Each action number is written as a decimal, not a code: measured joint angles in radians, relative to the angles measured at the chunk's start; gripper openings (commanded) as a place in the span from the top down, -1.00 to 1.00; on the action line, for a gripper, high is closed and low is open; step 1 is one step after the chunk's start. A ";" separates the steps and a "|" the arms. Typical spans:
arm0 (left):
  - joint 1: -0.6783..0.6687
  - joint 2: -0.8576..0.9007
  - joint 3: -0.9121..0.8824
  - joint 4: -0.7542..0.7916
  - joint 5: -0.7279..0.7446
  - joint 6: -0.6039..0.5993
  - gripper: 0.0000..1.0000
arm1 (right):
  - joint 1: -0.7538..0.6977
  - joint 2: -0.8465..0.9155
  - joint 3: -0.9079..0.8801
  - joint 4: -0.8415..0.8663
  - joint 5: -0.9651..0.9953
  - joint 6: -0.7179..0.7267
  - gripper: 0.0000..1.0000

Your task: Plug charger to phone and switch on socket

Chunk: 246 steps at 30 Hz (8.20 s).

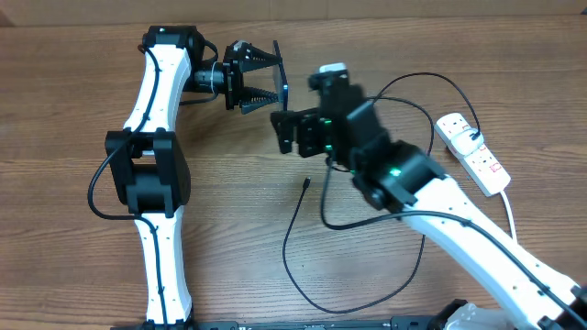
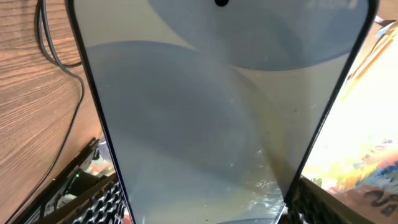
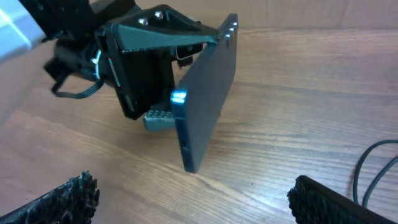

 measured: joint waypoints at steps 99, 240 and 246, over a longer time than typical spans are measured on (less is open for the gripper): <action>0.006 0.000 0.000 0.004 0.002 -0.002 -0.79 | 0.074 0.249 0.119 0.099 0.301 0.045 0.93; 0.026 -0.013 0.077 0.264 -0.727 -0.212 0.91 | -0.217 0.135 0.125 -0.375 -0.165 0.405 -0.80; 0.026 -0.089 0.078 0.264 -0.968 -0.208 0.91 | -0.175 0.183 0.115 -0.389 -0.208 0.304 -0.72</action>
